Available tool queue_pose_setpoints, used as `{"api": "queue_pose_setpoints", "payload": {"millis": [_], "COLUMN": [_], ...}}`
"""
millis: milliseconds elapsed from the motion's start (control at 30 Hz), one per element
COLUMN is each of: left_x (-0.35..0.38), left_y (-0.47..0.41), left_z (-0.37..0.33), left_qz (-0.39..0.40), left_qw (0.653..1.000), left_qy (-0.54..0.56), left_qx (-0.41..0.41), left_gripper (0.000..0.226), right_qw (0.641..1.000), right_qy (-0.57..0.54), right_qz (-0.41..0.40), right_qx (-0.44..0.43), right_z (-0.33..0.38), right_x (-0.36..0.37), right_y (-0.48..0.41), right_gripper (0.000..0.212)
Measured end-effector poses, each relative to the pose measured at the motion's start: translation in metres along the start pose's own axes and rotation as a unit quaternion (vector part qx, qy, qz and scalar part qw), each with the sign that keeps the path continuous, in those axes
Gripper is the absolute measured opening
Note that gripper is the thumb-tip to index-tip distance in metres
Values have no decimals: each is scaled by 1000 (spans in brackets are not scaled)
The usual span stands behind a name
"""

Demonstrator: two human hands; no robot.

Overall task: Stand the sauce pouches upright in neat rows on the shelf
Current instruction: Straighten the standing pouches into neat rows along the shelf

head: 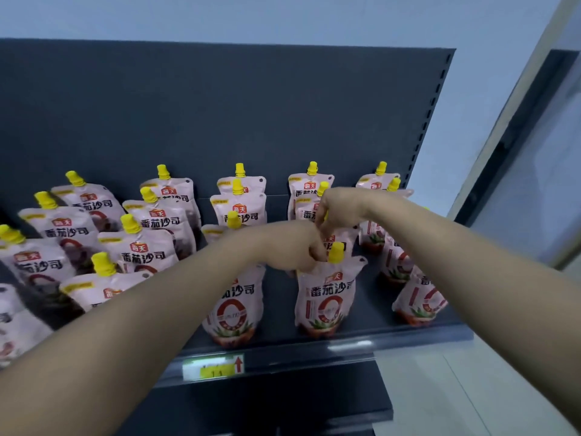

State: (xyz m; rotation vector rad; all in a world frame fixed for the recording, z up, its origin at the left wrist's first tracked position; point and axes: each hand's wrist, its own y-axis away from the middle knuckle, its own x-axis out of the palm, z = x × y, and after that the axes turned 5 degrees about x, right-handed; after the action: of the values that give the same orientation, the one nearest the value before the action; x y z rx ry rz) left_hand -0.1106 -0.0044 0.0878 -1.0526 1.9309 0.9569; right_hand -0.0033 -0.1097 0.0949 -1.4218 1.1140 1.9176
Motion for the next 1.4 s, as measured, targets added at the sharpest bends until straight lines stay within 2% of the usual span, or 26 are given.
{"api": "queue_pose_setpoints", "payload": {"millis": [200, 300, 400, 467, 533, 600, 733, 867, 1100, 1233, 1400], "left_x": [5, -4, -21, -27, -27, -23, -9, 7, 6, 5, 5], "left_y": [0, 7, 12, 7, -3, -16, -42, -55, -57, -59, -56], "left_z": [0, 0, 2, 5, 10, 14, 17, 22, 26, 29, 27], "left_qz": [-10, -8, -113, -212, -254, -234, -192, -189, -197, -190, -196], "left_qw": [999, 995, 987, 973, 961, 964, 974, 974, 971, 970, 969], "left_qy": [44, 88, 102, 36, -1, -9, -21, -28, -27, -17, -19], "left_qx": [-24, -42, -57, -78, -107, -124, -120, -124, -132, -149, -150], "left_gripper": [21, 28, 24, 22, 26, 32, 31, 16, 19, 21, 19], "right_qw": [999, 980, 978, 983, 987, 991, 995, 995, 994, 993, 989], "right_qy": [4, -171, -139, -102, -87, -68, -41, -74, -75, -81, -111], "right_qz": [7, -75, -152, -154, -134, -117, -87, -65, -61, -67, -67], "right_qx": [-52, -64, -37, -23, -12, -6, -16, -33, -50, -60, -73], "right_z": [-6, -21, -32, -32, -33, -36, -41, -45, -45, -46, -51], "right_x": [-12, -34, -42, -39, -33, -28, -22, -19, -19, -16, -14], "right_y": [7, 1, -19, -30, -39, -48, -56, -61, -65, -66, -66], "right_gripper": [36, 35, 22, 32, 47, 48, 31, 28, 25, 36, 23]}}
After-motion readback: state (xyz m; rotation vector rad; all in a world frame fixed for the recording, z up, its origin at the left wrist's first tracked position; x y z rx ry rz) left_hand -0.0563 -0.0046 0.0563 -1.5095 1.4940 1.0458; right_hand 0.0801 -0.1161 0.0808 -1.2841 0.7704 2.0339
